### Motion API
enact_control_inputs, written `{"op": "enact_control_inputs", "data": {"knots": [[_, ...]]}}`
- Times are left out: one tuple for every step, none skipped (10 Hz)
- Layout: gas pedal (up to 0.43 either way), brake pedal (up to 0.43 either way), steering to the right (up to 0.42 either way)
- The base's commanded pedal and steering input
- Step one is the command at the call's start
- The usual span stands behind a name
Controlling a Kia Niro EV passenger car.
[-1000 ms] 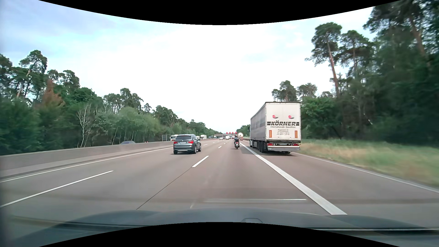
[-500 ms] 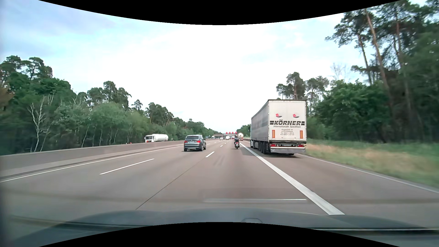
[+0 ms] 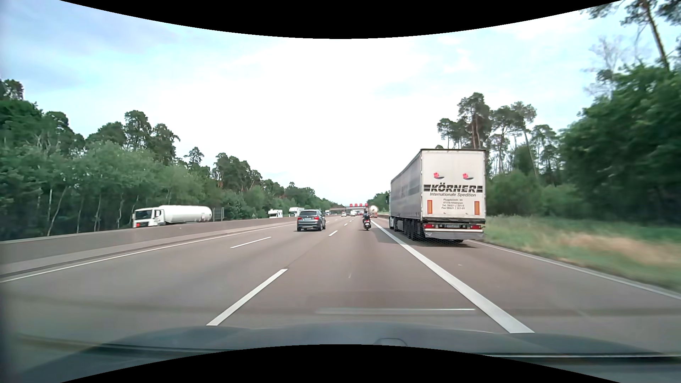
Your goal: Follow the waypoints while adhering to traffic rules and regulations
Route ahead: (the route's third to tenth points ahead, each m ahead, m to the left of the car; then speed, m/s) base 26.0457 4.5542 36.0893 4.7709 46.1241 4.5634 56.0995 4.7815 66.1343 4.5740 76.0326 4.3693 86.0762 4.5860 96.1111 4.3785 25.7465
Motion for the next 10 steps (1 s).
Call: {"op": "enact_control_inputs", "data": {"knots": [[0.189,0.0,-0.004],[0.189,0.0,-0.004],[0.189,0.0,-0.004],[0.189,0.0,-0.005],[0.189,0.0,-0.005],[0.189,0.0,-0.005],[0.189,0.0,-0.004],[0.189,0.0,-0.005],[0.189,0.0,-0.004],[0.189,0.0,-0.005]]}}
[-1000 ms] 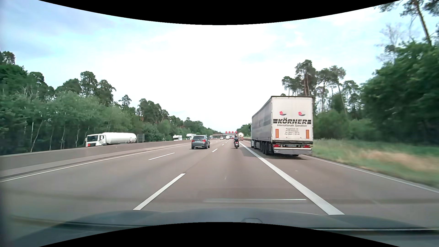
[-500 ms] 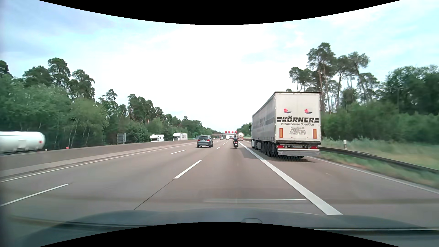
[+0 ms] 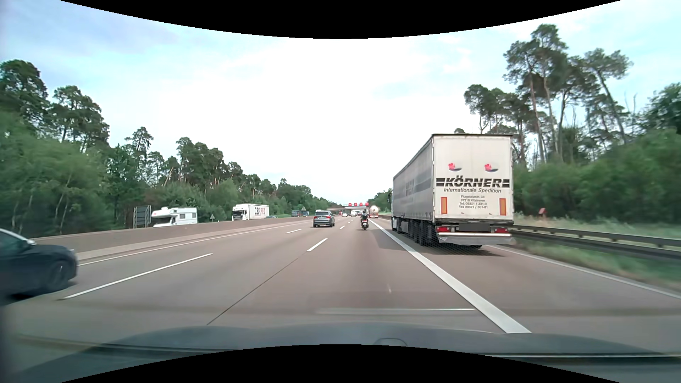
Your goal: Follow the waypoints while adhering to traffic rules and regulations
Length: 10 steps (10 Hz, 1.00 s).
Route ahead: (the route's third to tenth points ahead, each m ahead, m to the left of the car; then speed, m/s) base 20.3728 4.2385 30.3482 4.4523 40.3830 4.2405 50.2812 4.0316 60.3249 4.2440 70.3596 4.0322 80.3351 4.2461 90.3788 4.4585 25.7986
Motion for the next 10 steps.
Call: {"op": "enact_control_inputs", "data": {"knots": [[0.189,0.0,-0.005],[0.189,0.0,-0.005],[0.189,0.0,-0.005],[0.189,0.0,-0.004],[0.189,0.0,-0.005],[0.189,0.0,-0.005],[0.189,0.0,-0.004],[0.189,0.0,-0.005],[0.189,0.0,-0.005],[0.189,0.0,-0.005]]}}
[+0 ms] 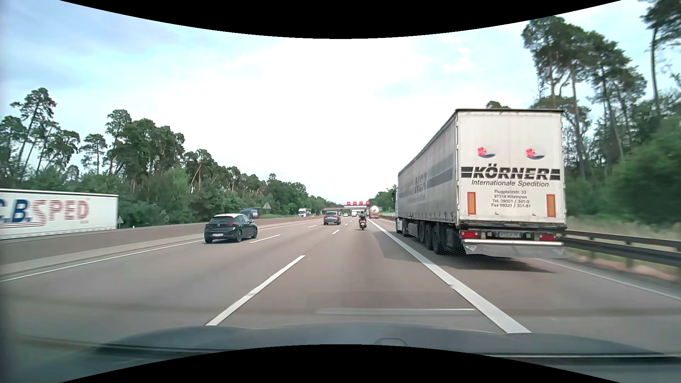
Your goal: Follow the waypoints while adhering to traffic rules and regulations
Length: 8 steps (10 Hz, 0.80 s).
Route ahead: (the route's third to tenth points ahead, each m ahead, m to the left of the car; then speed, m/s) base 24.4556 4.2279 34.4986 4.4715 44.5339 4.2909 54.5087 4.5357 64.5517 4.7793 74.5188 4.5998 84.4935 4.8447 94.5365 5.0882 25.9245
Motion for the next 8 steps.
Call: {"op": "enact_control_inputs", "data": {"knots": [[0.189,0.0,-0.004],[0.189,0.0,-0.005],[0.189,0.0,-0.005],[0.189,0.0,-0.005],[0.189,0.0,-0.005],[0.189,0.0,-0.005],[0.189,0.0,-0.005],[0.189,0.0,-0.005]]}}
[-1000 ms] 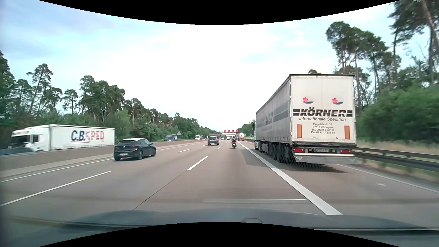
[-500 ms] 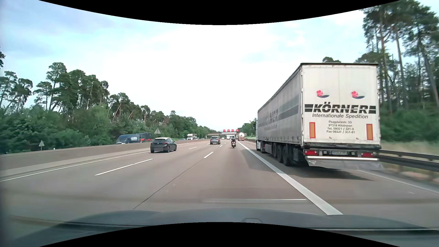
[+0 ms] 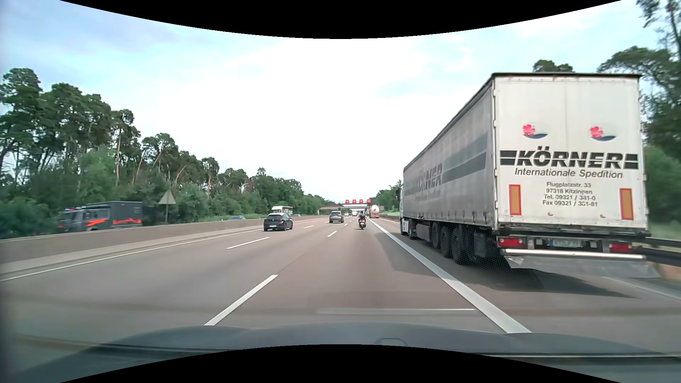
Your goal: Follow the waypoints while adhering to traffic rules and regulations
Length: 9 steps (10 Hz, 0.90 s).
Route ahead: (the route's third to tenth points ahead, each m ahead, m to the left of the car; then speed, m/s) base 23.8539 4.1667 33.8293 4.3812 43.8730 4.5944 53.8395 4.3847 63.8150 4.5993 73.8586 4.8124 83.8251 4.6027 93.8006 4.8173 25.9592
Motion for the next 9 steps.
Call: {"op": "enact_control_inputs", "data": {"knots": [[0.189,0.0,-0.005],[0.189,0.0,-0.005],[0.189,0.0,-0.005],[0.189,0.0,-0.005],[0.189,0.0,-0.005],[0.189,0.0,-0.005],[0.189,0.0,-0.005],[0.189,0.0,-0.005],[0.189,0.0,-0.005]]}}
